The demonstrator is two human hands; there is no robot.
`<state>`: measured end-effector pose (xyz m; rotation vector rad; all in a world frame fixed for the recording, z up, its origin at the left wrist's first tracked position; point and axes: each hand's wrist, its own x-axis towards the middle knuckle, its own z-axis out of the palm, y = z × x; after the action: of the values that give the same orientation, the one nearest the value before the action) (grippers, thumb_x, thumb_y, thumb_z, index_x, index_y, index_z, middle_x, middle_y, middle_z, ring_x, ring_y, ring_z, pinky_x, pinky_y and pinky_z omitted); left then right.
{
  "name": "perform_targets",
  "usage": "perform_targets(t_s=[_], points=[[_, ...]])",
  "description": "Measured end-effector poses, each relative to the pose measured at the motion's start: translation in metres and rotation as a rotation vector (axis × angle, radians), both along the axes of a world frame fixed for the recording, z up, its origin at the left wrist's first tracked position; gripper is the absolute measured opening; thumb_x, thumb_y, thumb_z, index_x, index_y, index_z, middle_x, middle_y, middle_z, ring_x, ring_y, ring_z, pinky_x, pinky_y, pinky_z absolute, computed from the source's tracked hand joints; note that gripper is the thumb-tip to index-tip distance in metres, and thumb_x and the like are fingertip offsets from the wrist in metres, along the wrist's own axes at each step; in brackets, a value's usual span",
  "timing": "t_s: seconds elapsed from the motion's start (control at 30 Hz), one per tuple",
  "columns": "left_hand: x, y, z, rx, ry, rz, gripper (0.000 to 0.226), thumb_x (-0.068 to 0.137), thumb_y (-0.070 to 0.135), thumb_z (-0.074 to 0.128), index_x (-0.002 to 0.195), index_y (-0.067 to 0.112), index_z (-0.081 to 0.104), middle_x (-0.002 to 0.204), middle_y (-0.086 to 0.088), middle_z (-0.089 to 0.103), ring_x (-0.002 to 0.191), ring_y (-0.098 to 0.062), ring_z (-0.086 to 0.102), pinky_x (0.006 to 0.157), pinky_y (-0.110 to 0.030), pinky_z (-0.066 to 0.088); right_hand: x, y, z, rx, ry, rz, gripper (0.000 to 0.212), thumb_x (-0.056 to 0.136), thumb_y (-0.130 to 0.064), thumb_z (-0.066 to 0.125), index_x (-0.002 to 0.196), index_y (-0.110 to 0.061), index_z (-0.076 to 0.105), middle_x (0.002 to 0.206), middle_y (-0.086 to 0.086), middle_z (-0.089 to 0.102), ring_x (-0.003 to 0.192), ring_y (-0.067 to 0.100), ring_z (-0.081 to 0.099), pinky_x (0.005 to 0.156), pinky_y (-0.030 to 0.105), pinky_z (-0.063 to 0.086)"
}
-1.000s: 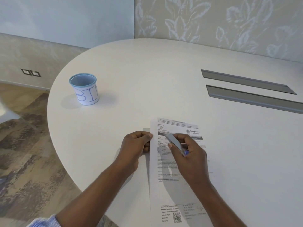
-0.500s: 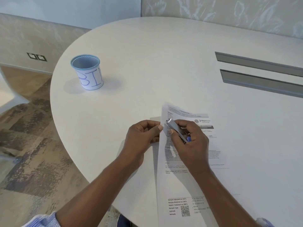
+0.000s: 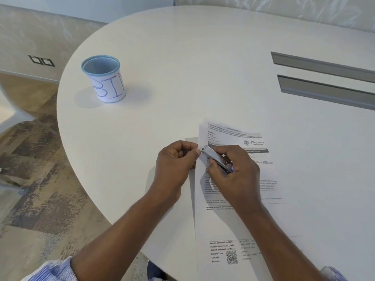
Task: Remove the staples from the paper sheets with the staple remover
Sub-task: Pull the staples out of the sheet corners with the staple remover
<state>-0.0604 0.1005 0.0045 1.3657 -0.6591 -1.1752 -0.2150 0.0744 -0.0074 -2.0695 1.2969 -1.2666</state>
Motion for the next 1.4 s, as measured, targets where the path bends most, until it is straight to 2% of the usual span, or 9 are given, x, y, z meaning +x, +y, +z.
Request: perform_targets(t_s=[0.13,0.47,0.57,0.77,0.97,1.1,1.2,1.27,1.4], points=[[-0.0015,0.0022,-0.0011,-0.012,-0.050,0.005,0.009,0.095,0.009,0.072,0.087,0.013,0.076,0.087,-0.011,0.083,0.078,-0.027,0.076,0.085,-0.054,0.064,-0.0005,-0.0001,-0.0002,-0.012,0.038,0.009,0.028,0.081,-0.009,0.073,0.105,-0.023,0.073,0.097,-0.017,0.065,0.093,-0.006,0.061,0.080,0.004,0.042],[-0.0005,-0.0006,-0.0036,-0.006,-0.086,0.003,0.011,0.095,0.012,0.072,0.086,0.015,0.076,0.081,-0.006,0.082,0.070,-0.016,0.077,0.070,-0.035,0.064,-0.0044,-0.0040,-0.0035,-0.026,0.060,0.060,0.024,0.091,-0.008,0.072,0.112,-0.018,0.074,0.106,-0.008,0.069,0.103,0.001,0.063,0.086,0.013,0.048],[-0.0004,-0.0012,-0.0040,-0.008,-0.075,0.007,0.011,0.094,0.012,0.072,0.085,0.015,0.076,0.081,-0.008,0.082,0.069,-0.015,0.075,0.071,-0.036,0.063,-0.0039,-0.0041,-0.0044,-0.028,0.087,0.048,0.021,0.092,-0.012,0.069,0.112,-0.018,0.074,0.107,-0.007,0.069,0.104,0.008,0.065,0.086,0.019,0.051],[-0.0013,-0.0010,-0.0032,-0.020,-0.089,-0.008,0.008,0.092,0.020,0.072,0.086,0.018,0.076,0.083,-0.005,0.082,0.073,-0.020,0.078,0.074,-0.043,0.066,-0.0054,-0.0069,-0.0036,0.007,0.031,0.037,0.023,0.090,-0.010,0.077,0.111,-0.019,0.075,0.103,-0.009,0.071,0.101,-0.006,0.062,0.085,0.004,0.042],[-0.0018,-0.0002,-0.0019,-0.022,-0.074,-0.018,0.009,0.088,0.024,0.072,0.081,0.023,0.076,0.085,-0.008,0.082,0.075,-0.025,0.078,0.080,-0.051,0.065,-0.0055,-0.0071,-0.0016,0.065,-0.038,0.066,0.029,0.090,-0.012,0.079,0.111,-0.030,0.071,0.103,-0.015,0.071,0.100,-0.001,0.065,0.082,0.005,0.044],[-0.0014,-0.0002,-0.0013,-0.014,-0.047,-0.015,0.010,0.086,0.025,0.072,0.084,0.016,0.075,0.086,-0.015,0.081,0.074,-0.027,0.076,0.080,-0.053,0.064,-0.0041,-0.0062,0.0002,0.063,-0.066,0.078,0.031,0.090,-0.013,0.079,0.110,-0.035,0.069,0.105,-0.018,0.070,0.101,0.001,0.066,0.083,0.007,0.046],[-0.0014,-0.0004,-0.0006,-0.013,-0.050,-0.022,0.009,0.088,0.023,0.072,0.084,0.015,0.073,0.085,-0.015,0.081,0.071,-0.024,0.075,0.077,-0.048,0.064,-0.0041,-0.0053,0.0009,0.064,-0.074,0.082,0.032,0.090,-0.012,0.079,0.110,-0.035,0.069,0.105,-0.018,0.071,0.101,0.002,0.067,0.083,0.009,0.047],[-0.0007,-0.0006,-0.0007,-0.014,-0.053,-0.023,0.016,0.093,0.017,0.071,0.077,0.022,0.074,0.082,-0.014,0.080,0.068,-0.021,0.073,0.073,-0.043,0.063,-0.0041,-0.0045,0.0010,0.052,-0.058,0.080,0.033,0.089,-0.011,0.079,0.110,-0.035,0.069,0.106,-0.020,0.069,0.101,-0.001,0.066,0.084,0.008,0.046],[0.0017,-0.0001,-0.0016,-0.016,-0.037,-0.023,0.027,0.096,0.011,0.071,0.072,0.025,0.074,0.082,-0.014,0.080,0.068,-0.018,0.072,0.069,-0.034,0.062,-0.0051,-0.0042,-0.0002,0.008,0.007,0.077,0.029,0.089,-0.007,0.079,0.112,-0.024,0.074,0.105,-0.017,0.068,0.104,-0.009,0.062,0.087,0.004,0.042]])
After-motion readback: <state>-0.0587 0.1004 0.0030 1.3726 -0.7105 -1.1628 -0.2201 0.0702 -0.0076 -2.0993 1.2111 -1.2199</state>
